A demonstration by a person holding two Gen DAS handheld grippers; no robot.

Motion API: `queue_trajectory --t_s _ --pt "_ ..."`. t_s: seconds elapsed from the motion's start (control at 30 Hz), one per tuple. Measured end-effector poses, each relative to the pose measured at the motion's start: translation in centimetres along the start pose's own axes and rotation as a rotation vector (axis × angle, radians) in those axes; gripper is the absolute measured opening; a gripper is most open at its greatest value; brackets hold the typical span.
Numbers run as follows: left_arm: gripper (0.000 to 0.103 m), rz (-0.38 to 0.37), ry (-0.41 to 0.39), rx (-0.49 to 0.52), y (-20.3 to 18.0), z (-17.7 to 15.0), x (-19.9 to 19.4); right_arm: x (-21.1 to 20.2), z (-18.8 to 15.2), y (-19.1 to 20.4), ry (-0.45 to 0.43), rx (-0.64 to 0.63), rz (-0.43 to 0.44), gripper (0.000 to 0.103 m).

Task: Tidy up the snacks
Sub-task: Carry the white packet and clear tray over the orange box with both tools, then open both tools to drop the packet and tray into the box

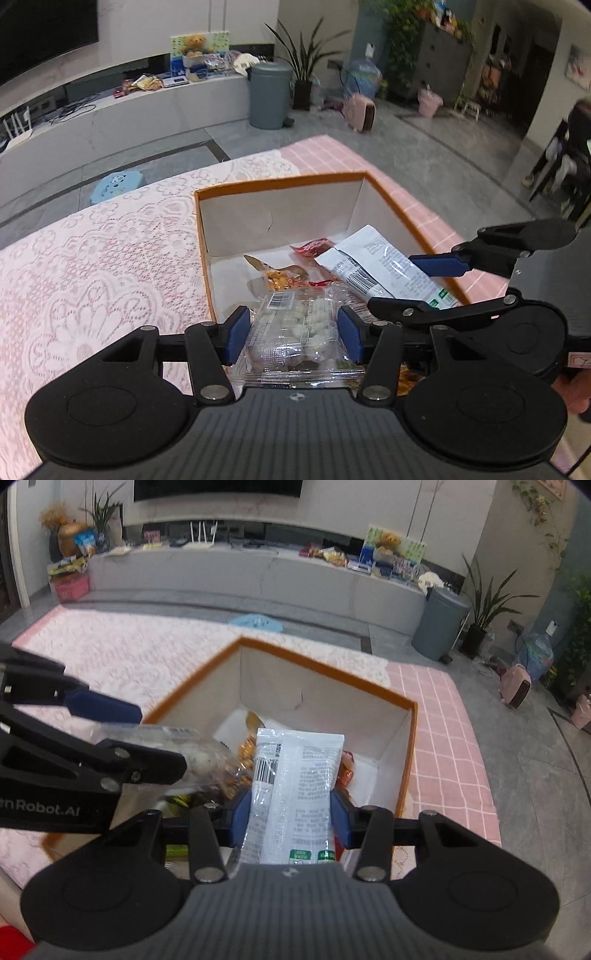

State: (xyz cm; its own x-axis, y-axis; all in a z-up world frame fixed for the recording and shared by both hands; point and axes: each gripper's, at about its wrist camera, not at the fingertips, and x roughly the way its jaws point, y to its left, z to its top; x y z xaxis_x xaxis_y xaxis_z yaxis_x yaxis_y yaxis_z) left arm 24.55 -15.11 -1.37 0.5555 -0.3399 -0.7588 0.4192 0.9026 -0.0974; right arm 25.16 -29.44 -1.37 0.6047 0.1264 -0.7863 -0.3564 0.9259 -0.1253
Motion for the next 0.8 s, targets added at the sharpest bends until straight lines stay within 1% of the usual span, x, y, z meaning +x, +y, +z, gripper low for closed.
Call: queue_trajectory --t_s 0.13,0.23,0.33,0.43,0.57,0.7,0.8 --pt "0.059 0.031 0.034 0.075 -0.4 0.2 2.0 1.9 0.3 -0.2 0.039 -0.036 0.004 0.045" --pt "0.059 0.062 0.065 0.127 -0.7 0.2 3.1 3.1 0.4 0.1 0.057 -0.095 -0.002 0.045" --pt "0.059 0.09 0.063 0.205 -1.5 0.2 3.8 3.9 0.5 0.7 0.077 -0.156 -0.011 0.045" --pt "0.059 0.095 0.067 0.248 -1.9 0.2 4.5 4.7 0.3 0.7 0.096 -0.189 -0.007 0.045" --pt "0.059 0.102 0.068 0.29 -2.3 -0.1 5.2 5.4 0.1 0.5 0.111 -0.212 -0.008 0.045" --pt "0.06 0.106 0.093 0.307 -2.5 -0.1 6.0 5.9 -0.1 0.2 0.128 -0.216 -0.012 0.046" --pt "0.061 0.1 0.118 0.3 -2.4 -0.3 6.5 6.6 -0.2 0.1 0.157 -0.221 -0.016 0.046"
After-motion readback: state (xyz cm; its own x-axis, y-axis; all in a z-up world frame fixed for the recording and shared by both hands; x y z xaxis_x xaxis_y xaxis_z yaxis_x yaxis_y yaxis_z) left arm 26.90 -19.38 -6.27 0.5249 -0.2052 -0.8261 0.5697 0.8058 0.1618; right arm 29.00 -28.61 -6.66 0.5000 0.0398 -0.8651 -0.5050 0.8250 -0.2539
